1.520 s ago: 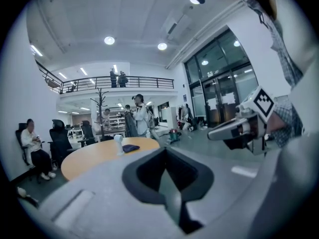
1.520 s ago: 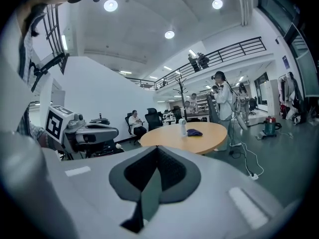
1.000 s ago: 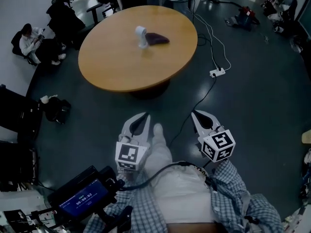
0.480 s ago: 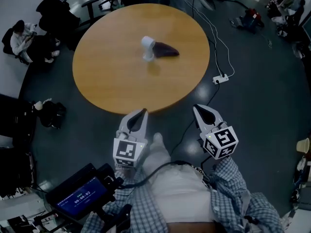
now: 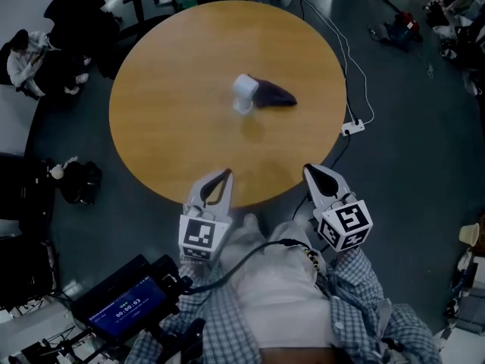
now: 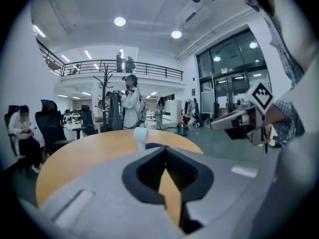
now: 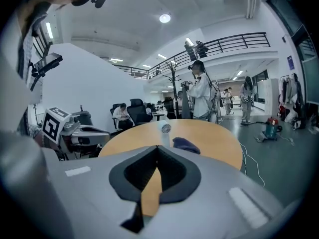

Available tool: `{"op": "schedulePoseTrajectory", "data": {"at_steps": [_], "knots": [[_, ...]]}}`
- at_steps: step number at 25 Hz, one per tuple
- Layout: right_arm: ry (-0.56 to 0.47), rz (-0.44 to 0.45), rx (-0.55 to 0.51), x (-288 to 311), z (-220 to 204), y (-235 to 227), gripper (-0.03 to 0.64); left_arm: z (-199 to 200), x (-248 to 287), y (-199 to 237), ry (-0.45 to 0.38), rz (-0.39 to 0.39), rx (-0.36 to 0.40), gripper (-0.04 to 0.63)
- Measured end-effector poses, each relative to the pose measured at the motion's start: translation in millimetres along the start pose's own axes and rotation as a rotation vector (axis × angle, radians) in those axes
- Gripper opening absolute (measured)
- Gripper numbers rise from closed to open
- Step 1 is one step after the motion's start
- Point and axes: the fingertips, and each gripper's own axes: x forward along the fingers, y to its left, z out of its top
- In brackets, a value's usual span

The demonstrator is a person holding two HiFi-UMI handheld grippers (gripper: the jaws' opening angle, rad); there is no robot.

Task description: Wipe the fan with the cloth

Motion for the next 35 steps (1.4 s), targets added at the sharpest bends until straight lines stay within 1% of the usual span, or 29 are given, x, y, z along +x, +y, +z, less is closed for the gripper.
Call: {"op": "schedulePoseTrajectory", "data": {"at_steps": [4,8,11,15,16,18,20,23,26,32,35], "knots": [[0.035,0.007,-0.003,11.8,0.4,-19.8,0.003,1.5,24.2,3.1,0.011,-0.001,-0.009,0.000],[0.048,0.049,-0.001,33.6,5.4,-33.4,0.003,-0.7,45.3,8.5,0.017,0.013,-0.023,0.000],[0.073,0.114,-0.030,57.9,13.3,-37.4,0.003,3.0,59.4,19.6,0.026,0.039,-0.036,0.000],[0.102,0.227,-0.098,79.6,20.0,-45.2,0.003,7.1,86.0,35.9,-0.004,0.123,-0.052,0.000],[0.106,0.254,-0.097,84.0,20.2,-47.9,0.003,8.6,94.6,38.6,-0.011,0.139,-0.050,0.000],[0.117,0.293,-0.063,95.9,17.6,-53.8,0.003,9.7,111.3,43.4,-0.011,0.155,-0.028,0.030],[0.128,0.300,-0.032,110.1,14.3,-60.5,0.003,6.1,125.8,48.9,0.003,0.159,-0.013,0.054],[0.141,0.293,-0.048,126.3,11.7,-72.5,0.003,-8.7,146.8,55.5,0.029,0.151,-0.029,0.100],[0.146,0.284,-0.027,140.1,7.7,-78.6,0.003,-27.6,164.4,67.2,0.069,0.138,-0.021,0.126],[0.194,0.266,-0.011,156.6,-18.4,-79.7,0.003,-54.4,201.6,89.5,0.104,0.109,0.002,0.217],[0.206,0.258,0.006,160.1,-28.7,-79.6,0.003,-57.5,218.8,94.3,0.099,0.093,0.015,0.225]]}}
